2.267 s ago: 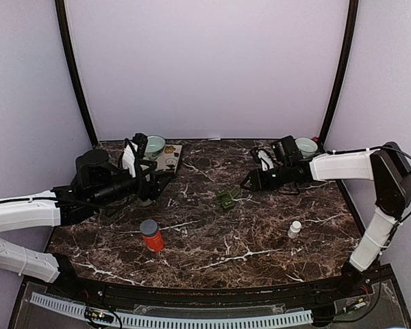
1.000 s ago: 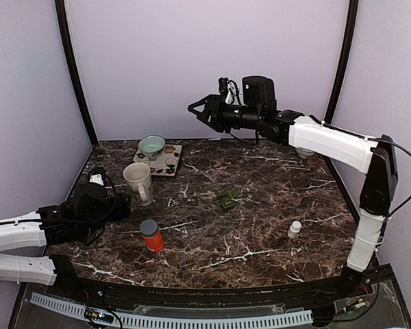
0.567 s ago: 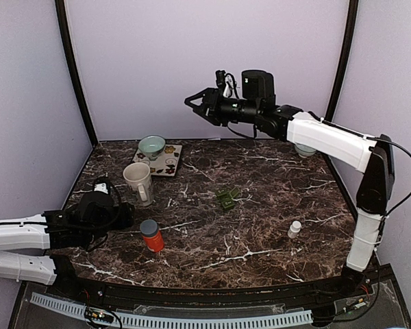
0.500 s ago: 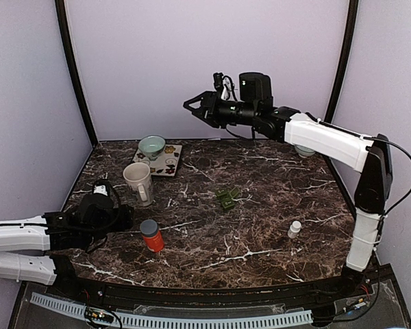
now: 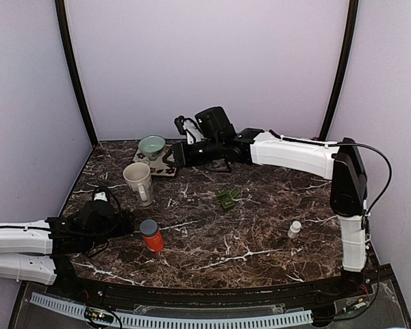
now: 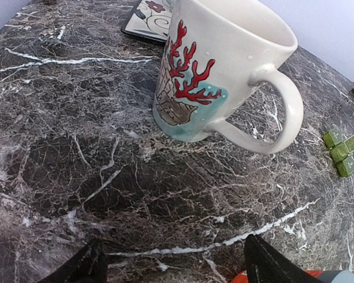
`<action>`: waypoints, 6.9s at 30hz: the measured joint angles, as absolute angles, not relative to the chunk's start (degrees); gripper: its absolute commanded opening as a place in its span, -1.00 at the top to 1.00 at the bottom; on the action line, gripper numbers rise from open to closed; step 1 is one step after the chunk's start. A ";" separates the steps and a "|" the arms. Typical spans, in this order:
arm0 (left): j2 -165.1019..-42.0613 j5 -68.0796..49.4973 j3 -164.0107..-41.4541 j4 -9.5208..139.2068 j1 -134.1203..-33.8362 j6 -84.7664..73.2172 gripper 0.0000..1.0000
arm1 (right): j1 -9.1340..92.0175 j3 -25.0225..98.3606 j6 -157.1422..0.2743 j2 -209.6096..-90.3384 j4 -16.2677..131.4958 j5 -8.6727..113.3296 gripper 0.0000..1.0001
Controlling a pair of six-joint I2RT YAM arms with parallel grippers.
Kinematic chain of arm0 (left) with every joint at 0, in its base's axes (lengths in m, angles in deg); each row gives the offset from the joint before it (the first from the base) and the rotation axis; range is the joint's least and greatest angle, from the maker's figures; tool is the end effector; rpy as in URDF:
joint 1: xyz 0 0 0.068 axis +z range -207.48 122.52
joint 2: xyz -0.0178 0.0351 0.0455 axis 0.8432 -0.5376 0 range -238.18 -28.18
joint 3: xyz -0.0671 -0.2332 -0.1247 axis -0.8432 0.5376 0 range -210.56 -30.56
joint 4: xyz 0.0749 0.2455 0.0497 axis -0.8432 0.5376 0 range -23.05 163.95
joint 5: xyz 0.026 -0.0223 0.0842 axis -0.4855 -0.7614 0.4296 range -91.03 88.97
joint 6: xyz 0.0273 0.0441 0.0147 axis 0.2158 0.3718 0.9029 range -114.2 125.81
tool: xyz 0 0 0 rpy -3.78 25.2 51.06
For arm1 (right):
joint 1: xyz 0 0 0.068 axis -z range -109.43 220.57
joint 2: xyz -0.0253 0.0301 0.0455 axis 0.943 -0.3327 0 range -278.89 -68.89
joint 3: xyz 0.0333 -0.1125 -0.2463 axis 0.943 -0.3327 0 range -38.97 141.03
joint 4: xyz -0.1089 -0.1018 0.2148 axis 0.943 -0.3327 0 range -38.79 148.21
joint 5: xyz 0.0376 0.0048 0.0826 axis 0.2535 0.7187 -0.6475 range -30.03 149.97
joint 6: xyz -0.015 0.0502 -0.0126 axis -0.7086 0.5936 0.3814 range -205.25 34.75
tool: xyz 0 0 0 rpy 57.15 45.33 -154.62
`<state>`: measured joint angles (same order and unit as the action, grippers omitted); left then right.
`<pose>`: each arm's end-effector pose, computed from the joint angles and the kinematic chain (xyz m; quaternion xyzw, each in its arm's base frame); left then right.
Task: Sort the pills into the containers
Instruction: Pick up the pill bottle from the center of the board, then hold the pill bottle.
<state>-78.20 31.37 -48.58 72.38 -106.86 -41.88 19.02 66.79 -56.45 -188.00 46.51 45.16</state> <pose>0.1268 -0.1185 0.1736 -0.1108 0.8628 -0.1529 0.4689 0.3031 0.3963 0.3001 -0.2328 0.8065 0.4265 0.3367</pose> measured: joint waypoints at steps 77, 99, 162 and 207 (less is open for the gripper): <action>-64.67 11.90 -40.89 71.77 -99.74 -38.14 -0.67 | -0.70 86.07 -80.08 -203.19 15.25 55.48 -0.54; -63.70 11.90 -40.52 71.92 -99.72 -38.14 -0.67 | -0.46 87.23 -80.25 -204.37 14.42 54.47 -0.39; -78.26 -18.20 -51.21 48.01 -99.41 -29.29 -0.88 | 12.11 27.58 -58.70 -160.66 58.42 40.00 1.00; -98.17 -37.41 -55.69 11.35 -99.30 -40.02 -0.80 | 14.87 9.28 -30.66 -157.77 103.20 37.77 1.00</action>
